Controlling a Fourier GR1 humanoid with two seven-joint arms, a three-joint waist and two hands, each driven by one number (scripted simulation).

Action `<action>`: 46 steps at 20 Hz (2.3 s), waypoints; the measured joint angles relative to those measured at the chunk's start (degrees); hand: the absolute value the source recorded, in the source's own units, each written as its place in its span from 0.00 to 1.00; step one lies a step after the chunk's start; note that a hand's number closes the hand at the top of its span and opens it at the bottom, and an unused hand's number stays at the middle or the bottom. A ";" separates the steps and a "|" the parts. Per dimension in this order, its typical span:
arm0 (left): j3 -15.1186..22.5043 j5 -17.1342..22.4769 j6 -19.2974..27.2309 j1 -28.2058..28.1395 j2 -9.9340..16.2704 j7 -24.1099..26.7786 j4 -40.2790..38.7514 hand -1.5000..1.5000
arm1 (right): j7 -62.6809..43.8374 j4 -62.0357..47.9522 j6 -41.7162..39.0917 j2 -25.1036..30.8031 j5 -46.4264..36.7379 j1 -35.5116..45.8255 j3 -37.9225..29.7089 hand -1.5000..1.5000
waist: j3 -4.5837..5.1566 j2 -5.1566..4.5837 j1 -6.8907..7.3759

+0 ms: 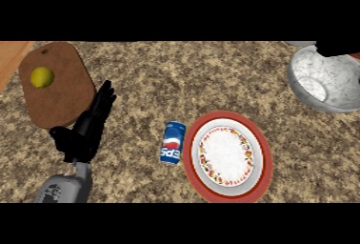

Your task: Pick the sweet potato from the plate and place it in the bowl

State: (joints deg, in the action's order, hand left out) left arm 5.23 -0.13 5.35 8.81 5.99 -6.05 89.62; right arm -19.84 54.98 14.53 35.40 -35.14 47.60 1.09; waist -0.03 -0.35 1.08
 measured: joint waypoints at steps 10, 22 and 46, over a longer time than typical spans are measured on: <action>0.70 -1.10 0.06 0.23 -1.17 0.70 -0.56 0.50 | 16.26 -24.77 4.57 1.16 -0.69 2.62 -5.81 1.00 | -0.07 -0.31 0.75; 0.09 -0.93 -0.73 0.69 -1.15 1.30 -1.27 0.50 | 35.35 -37.25 -4.89 1.76 9.94 2.43 -16.32 0.00 | -0.17 -0.57 1.02; -0.70 -2.37 -0.04 -1.11 -2.15 0.83 -0.29 0.50 | 44.81 -34.37 -22.94 9.47 30.41 -5.48 -32.32 0.00 | 0.00 0.29 -0.87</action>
State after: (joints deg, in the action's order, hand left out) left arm 4.53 -2.50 5.31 7.70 3.84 -5.22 89.33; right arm 24.97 20.61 -8.42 44.87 -4.73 42.12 -31.23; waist -0.03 -0.06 0.21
